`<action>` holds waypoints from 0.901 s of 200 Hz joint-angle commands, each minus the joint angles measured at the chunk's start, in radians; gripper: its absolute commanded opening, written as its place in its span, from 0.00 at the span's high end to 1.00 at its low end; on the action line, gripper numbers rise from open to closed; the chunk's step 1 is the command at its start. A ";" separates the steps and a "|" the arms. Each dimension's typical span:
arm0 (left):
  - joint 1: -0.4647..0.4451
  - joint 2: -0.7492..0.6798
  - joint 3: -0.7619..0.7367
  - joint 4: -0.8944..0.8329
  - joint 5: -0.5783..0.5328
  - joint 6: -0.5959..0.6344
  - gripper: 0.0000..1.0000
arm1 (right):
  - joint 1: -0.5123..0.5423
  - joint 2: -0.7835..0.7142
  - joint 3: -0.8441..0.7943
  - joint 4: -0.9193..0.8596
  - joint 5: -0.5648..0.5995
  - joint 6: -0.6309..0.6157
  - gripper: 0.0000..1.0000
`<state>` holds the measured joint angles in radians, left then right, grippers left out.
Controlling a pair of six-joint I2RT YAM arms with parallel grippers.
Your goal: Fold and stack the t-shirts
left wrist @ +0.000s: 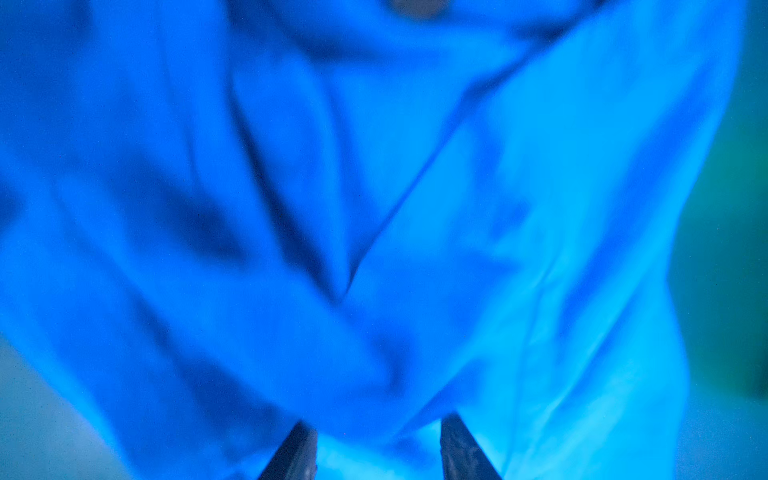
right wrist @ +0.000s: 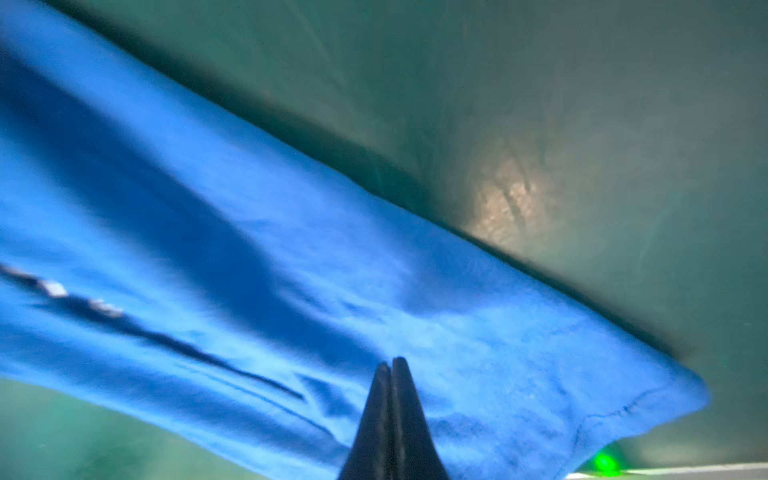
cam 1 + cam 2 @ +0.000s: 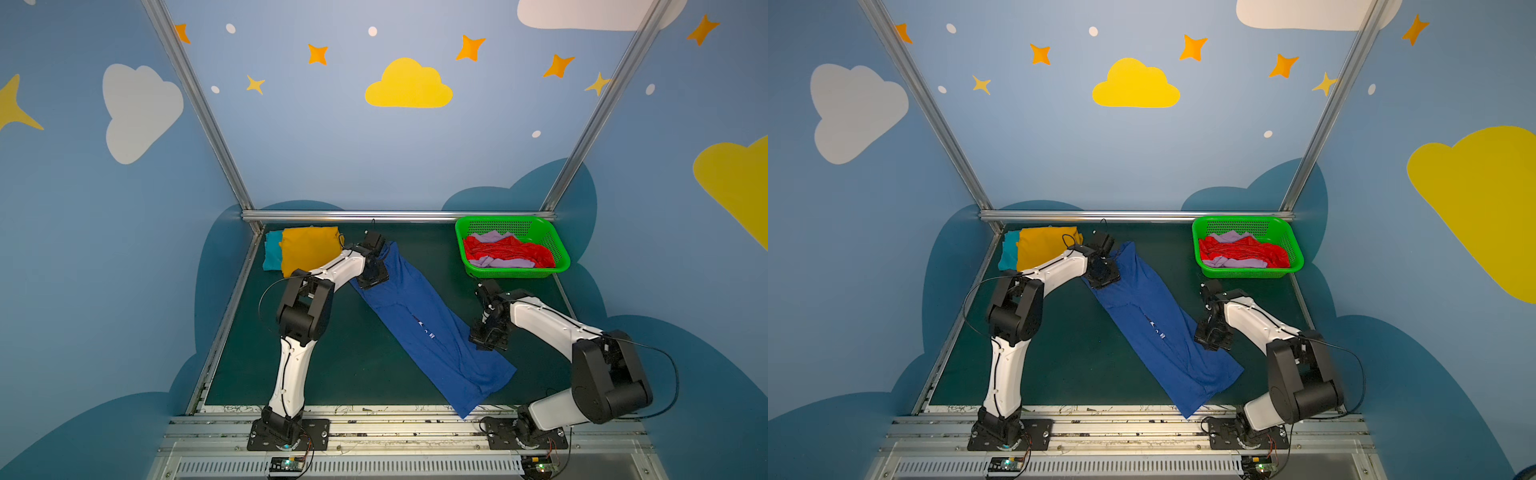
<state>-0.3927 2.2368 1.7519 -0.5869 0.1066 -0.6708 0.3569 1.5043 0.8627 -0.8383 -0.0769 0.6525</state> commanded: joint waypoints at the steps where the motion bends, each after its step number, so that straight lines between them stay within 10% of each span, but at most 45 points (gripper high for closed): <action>1: 0.009 0.109 0.066 -0.031 0.021 -0.004 0.52 | 0.001 0.037 -0.025 0.015 -0.025 -0.001 1.00; 91: -0.009 0.739 1.076 -0.130 0.225 -0.042 0.45 | 0.157 0.205 0.035 0.102 -0.128 0.093 1.00; 180: 0.130 0.512 0.961 -0.038 0.256 -0.011 0.29 | 0.296 0.371 0.231 0.181 -0.208 0.053 1.00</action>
<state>-0.3130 2.8296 2.6755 -0.5213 0.3874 -0.7303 0.6136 1.8088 1.0935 -0.8883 -0.1894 0.7387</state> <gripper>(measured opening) 0.703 0.047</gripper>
